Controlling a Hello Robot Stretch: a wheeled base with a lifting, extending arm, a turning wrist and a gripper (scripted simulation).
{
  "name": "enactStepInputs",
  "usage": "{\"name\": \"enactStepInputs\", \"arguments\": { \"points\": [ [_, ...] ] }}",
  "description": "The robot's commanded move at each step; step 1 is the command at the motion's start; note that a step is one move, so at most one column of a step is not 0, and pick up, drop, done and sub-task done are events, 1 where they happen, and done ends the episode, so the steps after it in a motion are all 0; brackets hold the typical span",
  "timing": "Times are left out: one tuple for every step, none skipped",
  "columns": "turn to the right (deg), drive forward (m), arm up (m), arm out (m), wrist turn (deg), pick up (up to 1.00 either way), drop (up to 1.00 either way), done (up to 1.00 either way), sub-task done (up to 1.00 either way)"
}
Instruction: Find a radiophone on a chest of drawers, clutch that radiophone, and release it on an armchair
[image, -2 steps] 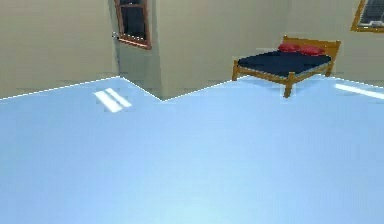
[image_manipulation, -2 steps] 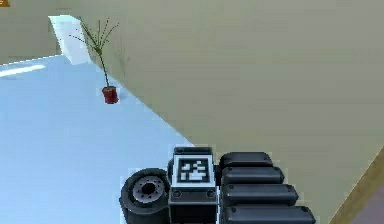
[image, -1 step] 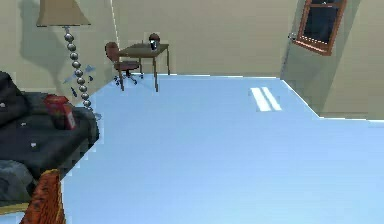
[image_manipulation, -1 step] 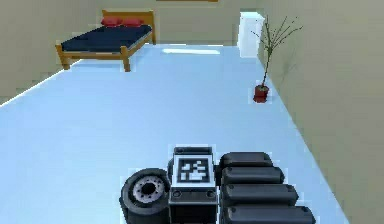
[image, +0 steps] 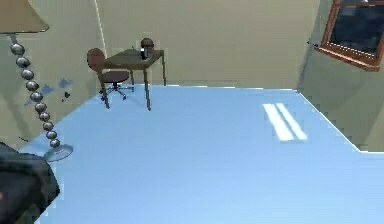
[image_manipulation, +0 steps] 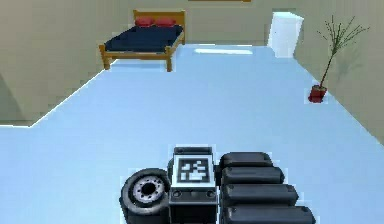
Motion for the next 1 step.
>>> {"name": "enactStepInputs", "arguments": {
  "points": [
    [-45.0, 0.00, 0.00, 0.00, 0.0, 0.00, 0.00, 0.00, 0.00]
  ]
}}
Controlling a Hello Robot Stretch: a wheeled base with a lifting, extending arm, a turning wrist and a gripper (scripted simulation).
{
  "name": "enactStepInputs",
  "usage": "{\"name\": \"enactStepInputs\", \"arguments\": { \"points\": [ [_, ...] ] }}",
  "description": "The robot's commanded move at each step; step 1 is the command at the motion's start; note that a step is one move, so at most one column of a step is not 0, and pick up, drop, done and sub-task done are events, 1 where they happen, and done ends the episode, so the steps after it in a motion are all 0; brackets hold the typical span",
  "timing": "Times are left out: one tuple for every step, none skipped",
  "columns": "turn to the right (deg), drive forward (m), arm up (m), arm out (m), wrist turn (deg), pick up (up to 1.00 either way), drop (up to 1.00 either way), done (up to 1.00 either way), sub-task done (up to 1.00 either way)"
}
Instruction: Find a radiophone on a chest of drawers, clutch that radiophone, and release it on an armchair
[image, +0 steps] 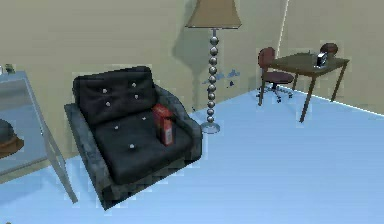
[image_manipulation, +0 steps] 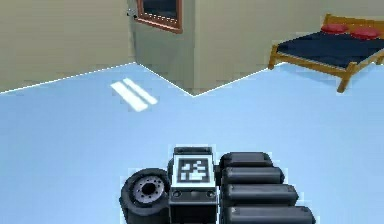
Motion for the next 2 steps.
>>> {"name": "enactStepInputs", "arguments": {
  "points": [
    [-3.0, 0.00, 0.00, 0.00, 0.0, 0.00, 0.00, 0.00, 0.00],
    [45.0, 0.00, 0.00, 0.00, 0.0, 0.00, 0.00, 0.00, 0.00]
  ]
}}
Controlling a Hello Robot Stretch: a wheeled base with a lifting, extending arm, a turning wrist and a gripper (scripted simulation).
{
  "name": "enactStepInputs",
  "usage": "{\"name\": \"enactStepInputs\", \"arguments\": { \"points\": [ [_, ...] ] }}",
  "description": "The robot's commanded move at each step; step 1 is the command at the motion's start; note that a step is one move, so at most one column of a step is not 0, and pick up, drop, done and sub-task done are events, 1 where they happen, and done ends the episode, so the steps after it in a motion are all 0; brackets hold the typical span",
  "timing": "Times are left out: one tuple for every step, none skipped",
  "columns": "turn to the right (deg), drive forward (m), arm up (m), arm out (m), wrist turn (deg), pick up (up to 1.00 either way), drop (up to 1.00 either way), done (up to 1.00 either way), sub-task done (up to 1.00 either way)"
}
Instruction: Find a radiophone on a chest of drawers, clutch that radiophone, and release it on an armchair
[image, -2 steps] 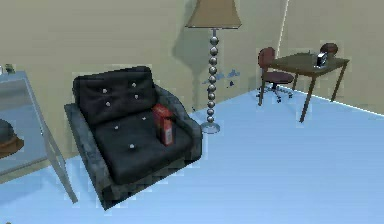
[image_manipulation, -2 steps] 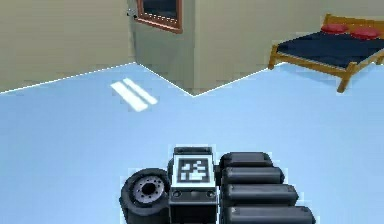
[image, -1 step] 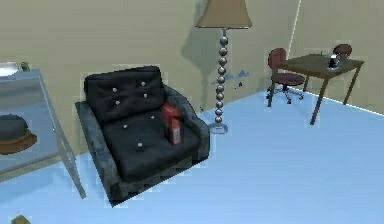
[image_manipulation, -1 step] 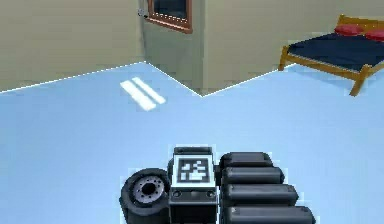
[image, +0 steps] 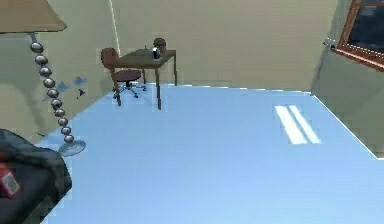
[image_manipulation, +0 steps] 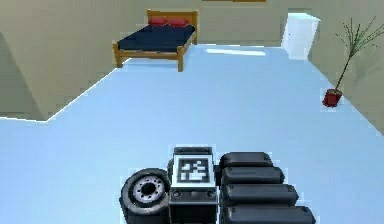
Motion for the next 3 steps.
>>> {"name": "enactStepInputs", "arguments": {
  "points": [
    [45.0, 0.00, 0.00, 0.00, 0.0, 0.00, 0.00, 0.00, 0.00],
    [42.0, 0.00, 0.00, 0.00, 0.0, 0.00, 0.00, 0.00, 0.00],
    [0.0, 0.05, 0.00, 0.00, 0.0, 0.00, 0.00, 0.00, 0.00]
  ]
}}
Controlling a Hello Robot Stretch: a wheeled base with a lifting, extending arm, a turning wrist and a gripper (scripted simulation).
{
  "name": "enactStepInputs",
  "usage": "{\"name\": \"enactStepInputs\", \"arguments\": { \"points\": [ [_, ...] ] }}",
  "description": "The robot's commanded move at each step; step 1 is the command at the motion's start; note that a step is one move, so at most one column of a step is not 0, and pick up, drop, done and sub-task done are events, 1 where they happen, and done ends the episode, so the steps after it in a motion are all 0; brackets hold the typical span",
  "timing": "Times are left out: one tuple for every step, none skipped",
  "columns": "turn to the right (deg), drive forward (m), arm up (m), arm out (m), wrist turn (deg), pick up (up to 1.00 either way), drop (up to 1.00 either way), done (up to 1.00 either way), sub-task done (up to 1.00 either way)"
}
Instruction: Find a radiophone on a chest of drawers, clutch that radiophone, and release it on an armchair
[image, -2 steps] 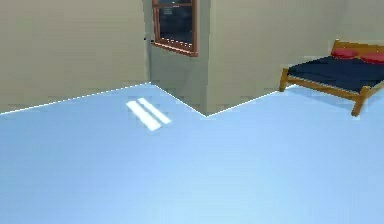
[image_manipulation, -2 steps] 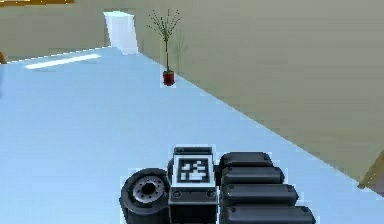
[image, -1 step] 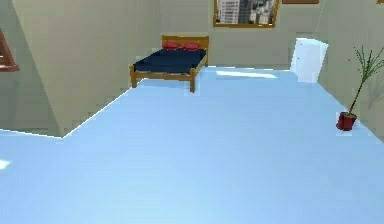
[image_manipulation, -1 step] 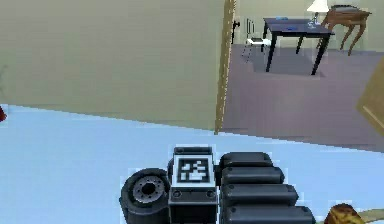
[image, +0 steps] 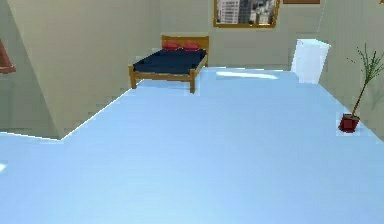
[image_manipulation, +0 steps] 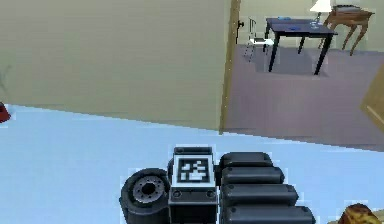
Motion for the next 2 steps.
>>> {"name": "enactStepInputs", "arguments": {
  "points": [
    [-45.0, 0.00, 0.00, 0.00, 0.0, 0.00, 0.00, 0.00, 0.00],
    [-39.0, 0.00, 0.00, 0.00, 0.0, 0.00, 0.00, 0.00, 0.00]
  ]
}}
